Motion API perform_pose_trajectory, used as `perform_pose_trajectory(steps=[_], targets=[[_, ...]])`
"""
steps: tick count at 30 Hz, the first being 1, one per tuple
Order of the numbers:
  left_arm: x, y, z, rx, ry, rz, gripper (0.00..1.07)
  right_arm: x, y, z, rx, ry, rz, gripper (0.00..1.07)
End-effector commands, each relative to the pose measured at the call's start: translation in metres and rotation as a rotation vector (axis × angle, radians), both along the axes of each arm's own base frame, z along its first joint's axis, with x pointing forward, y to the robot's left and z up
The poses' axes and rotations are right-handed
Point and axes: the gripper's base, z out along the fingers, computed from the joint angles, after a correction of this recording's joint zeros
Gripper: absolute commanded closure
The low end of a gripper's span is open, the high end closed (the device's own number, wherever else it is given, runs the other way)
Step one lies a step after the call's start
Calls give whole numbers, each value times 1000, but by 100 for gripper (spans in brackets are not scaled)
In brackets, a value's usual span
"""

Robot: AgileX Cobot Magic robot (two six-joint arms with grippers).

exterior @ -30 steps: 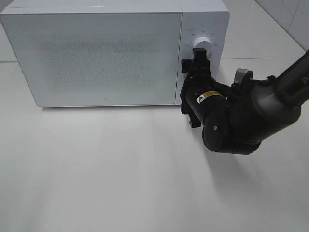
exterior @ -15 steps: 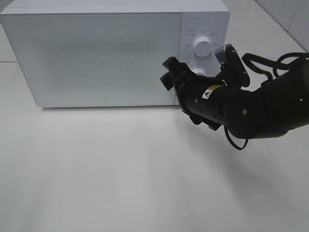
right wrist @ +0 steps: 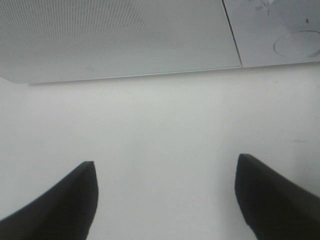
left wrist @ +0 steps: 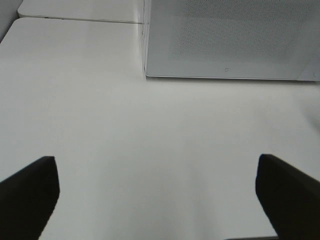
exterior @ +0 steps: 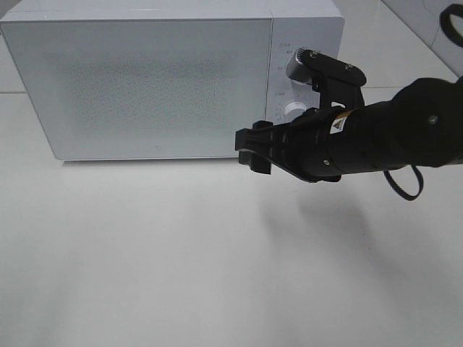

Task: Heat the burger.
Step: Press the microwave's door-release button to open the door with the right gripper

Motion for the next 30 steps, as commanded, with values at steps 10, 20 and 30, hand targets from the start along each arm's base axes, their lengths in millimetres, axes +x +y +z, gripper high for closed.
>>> perform_pose_trajectory(steps=[10,20,30], targets=[[-2,0,0,-4,-21,4,6,-16,-36,24,-258,67,185,35],[-2,0,0,-4,-21,4,6,-49,-58,72,-327,23,231,33],[-2,0,0,-4,-21,4,6,-92,-85,108,-330,-8,226,31]])
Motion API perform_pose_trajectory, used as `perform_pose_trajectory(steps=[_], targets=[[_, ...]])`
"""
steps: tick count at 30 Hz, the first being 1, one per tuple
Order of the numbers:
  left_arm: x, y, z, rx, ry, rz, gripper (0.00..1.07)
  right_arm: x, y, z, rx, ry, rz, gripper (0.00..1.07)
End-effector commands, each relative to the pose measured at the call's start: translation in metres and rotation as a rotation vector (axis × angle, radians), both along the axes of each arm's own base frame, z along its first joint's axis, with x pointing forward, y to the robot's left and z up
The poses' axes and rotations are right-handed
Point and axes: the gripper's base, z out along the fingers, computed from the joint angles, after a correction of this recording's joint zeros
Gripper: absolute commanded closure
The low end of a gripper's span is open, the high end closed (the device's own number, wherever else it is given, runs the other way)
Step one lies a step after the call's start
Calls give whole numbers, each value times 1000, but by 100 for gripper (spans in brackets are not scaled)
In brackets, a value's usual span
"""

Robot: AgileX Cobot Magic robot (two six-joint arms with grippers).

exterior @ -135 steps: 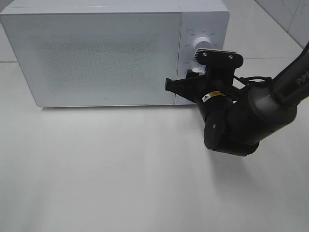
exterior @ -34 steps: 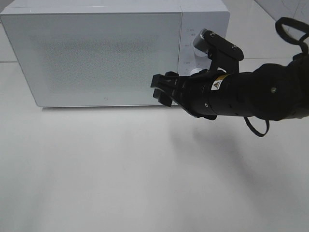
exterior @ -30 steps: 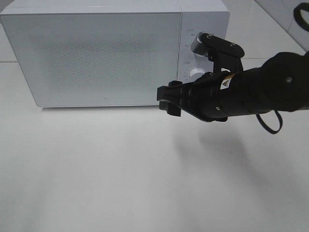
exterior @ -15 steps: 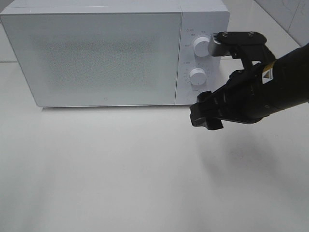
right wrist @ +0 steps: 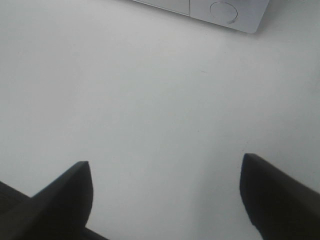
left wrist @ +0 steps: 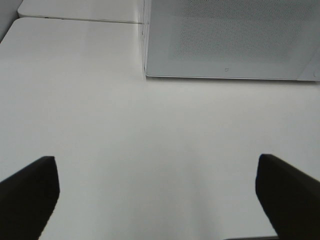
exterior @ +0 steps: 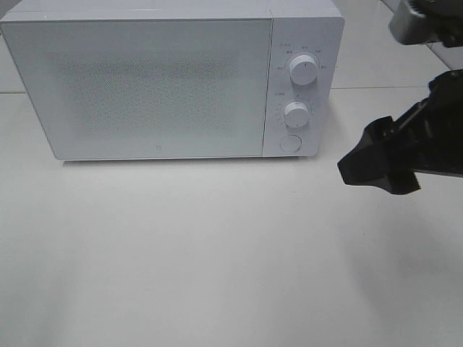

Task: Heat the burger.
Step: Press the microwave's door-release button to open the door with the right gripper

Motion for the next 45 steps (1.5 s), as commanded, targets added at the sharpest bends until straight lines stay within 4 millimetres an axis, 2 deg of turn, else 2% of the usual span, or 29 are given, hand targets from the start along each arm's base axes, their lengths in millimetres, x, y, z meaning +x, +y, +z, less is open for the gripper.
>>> perform_pose_trajectory(steps=[1,8,10,11,12,14,15,17,19,20,22,25,27,28,30,33,35,38,45], targets=[[-2,0,0,-4,-21,4,6,-19,-14,10,-23,-31,6,31],[-2,0,0,-4,-21,4,6,-39,-29,13,-9,-51,-14,31],[-2,0,0,-4,-21,4,6,-46,-44,11,-12,-42,-86,31],[-2,0,0,-4,-21,4,6,-46,-44,11,-12,-42,-86,31],[-2,0,0,-4,-21,4,6,-51,-56,12,-19,-52,-144,31],[-2,0,0,-4,-21,4,6,-54,-61,13,-21,-64,-167,31],[-2,0,0,-4,-21,4,6,-63,-73,15,-31,-96,-222,31],[-2,0,0,-4,-21,4,6,-67,-77,17,-35,-116,-246,31],[-2,0,0,-4,-21,4,6,-92,-93,18,-46,-194,-340,31],[-2,0,0,-4,-21,4,6,-92,-93,18,-46,-194,-340,31],[-2,0,0,-4,-21,4,6,-111,-99,19,-35,-235,-385,31],[-2,0,0,-4,-21,4,6,-118,-100,18,-32,-245,-396,31],[-2,0,0,-4,-21,4,6,-141,-104,18,-18,-290,-416,31],[-2,0,0,-4,-21,4,6,-141,-104,18,-18,-290,-416,31],[-2,0,0,-4,-21,4,6,-159,-106,17,1,-344,-422,31],[-2,0,0,-4,-21,4,6,-164,-107,16,6,-360,-424,31],[-2,0,0,-4,-21,4,6,-182,-108,13,27,-403,-427,31],[-2,0,0,-4,-21,4,6,-193,-109,10,43,-449,-429,31],[-1,0,0,-4,-19,4,6,-192,-109,0,31,-404,-429,31]])
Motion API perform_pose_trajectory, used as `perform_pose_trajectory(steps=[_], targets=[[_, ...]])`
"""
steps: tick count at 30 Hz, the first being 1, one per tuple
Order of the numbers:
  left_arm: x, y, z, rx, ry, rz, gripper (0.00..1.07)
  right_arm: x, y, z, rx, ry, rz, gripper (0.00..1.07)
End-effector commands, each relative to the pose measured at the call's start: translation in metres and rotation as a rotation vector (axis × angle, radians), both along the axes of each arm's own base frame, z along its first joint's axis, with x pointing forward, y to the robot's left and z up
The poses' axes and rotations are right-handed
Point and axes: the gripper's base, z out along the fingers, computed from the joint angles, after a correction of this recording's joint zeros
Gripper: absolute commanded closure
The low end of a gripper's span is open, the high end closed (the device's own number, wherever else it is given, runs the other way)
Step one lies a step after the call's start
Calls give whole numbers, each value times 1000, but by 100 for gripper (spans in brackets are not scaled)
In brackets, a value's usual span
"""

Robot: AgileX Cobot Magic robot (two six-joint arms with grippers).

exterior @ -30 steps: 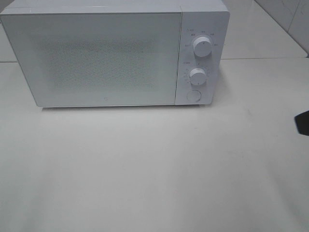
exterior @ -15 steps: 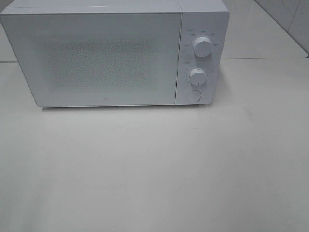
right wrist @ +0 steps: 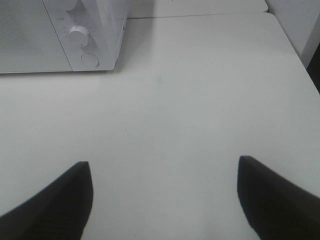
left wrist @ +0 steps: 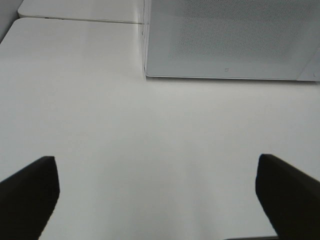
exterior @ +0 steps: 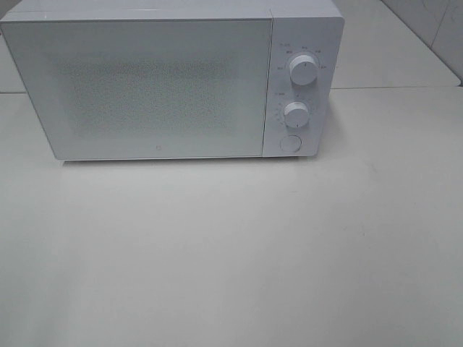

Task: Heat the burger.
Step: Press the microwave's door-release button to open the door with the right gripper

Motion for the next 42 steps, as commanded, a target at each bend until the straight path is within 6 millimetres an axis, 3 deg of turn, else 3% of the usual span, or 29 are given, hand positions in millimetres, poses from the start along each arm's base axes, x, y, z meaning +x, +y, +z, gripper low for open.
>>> perform_pose_trajectory(steps=[1,9,24,30,38,42], targets=[[-1,0,0,-4,-19,4,6,-2,0,-4,-6,-16,-1,31],[-1,0,0,-4,-19,4,6,9,2,-6,-5,-100,13,31],[0,0,0,-2,-9,5,6,9,2,-6,-8,-99,13,31],[0,0,0,-2,-9,5,6,9,2,7,-3,-131,10,31],[0,0,0,-2,-9,5,6,38,5,25,-5,-189,21,31],[0,0,0,-2,-9,5,6,63,9,33,-8,-204,31,31]])
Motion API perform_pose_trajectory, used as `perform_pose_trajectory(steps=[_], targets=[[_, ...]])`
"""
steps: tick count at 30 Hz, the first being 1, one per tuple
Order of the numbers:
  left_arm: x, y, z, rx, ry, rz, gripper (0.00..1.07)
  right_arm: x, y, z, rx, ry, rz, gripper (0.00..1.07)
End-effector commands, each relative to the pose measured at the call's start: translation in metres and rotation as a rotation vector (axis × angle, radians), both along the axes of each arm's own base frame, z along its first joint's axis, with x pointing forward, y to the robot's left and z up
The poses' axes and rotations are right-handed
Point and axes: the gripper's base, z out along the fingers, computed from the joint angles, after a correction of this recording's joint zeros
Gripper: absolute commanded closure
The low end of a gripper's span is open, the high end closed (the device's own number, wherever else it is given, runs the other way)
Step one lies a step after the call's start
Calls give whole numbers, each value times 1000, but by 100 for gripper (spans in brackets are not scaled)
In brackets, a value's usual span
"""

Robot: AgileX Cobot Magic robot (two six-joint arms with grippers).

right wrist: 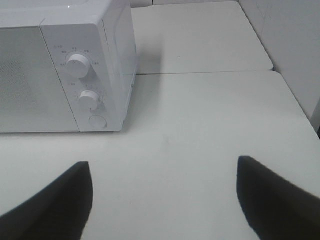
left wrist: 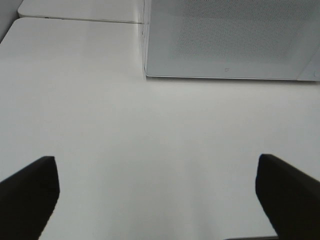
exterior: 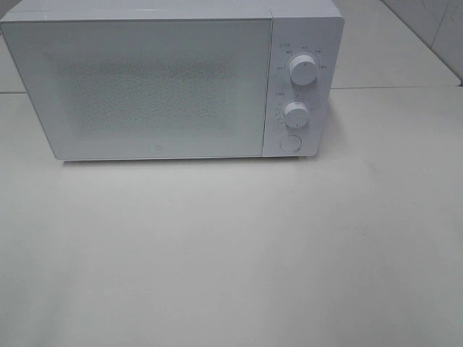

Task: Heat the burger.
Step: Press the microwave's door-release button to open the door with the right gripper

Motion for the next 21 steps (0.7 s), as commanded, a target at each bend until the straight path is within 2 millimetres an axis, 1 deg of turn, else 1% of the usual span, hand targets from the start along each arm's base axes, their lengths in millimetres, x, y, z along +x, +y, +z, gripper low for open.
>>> perform_pose_trajectory(steps=[1,2,3,4,5,6,7,8,9,10,11,12,13,15,16,17,18,21], targets=[[0,0,0,-2,-9,5,6,16,2,9,-7,-47,5,31],[0,0,0,-2,-9,5,6,16,2,9,-7,-47,5,31],[0,0,0,-2,-9,5,6,26,3,11,-8,-49,8,31],[0,0,0,-2,-9,5,6,32,4,11,-9,-47,10,31],[0,0,0,-2,-9,5,6,32,4,11,-9,-47,10,31],[0,0,0,-2,-9,5,6,43,6,12,-10,-51,15,31],[0,0,0,-2,-9,5,6,43,6,12,-10,-51,15,31],[0,0,0,-2,-9,5,6,53,7,12,-11,-48,19,31],[0,0,0,-2,-9,5,6,60,8,11,-11,-46,21,31],[0,0,0,-2,-9,5,6,60,8,11,-11,-46,21,31],[0,0,0,-2,-9,5,6,72,9,10,-15,-37,25,31],[0,0,0,-2,-9,5,6,78,10,9,-14,-44,28,31],[0,0,0,-2,-9,5,6,78,10,9,-14,-44,28,31],[0,0,0,-2,-9,5,6,100,14,-3,-8,-55,39,31],[0,0,0,-2,-9,5,6,100,14,-3,-8,-55,39,31],[0,0,0,-2,-9,5,6,105,15,-7,-7,-61,43,31],[0,0,0,-2,-9,5,6,115,16,-15,-6,-67,50,31],[0,0,0,-2,-9,5,6,118,17,-17,-4,-82,53,31]])
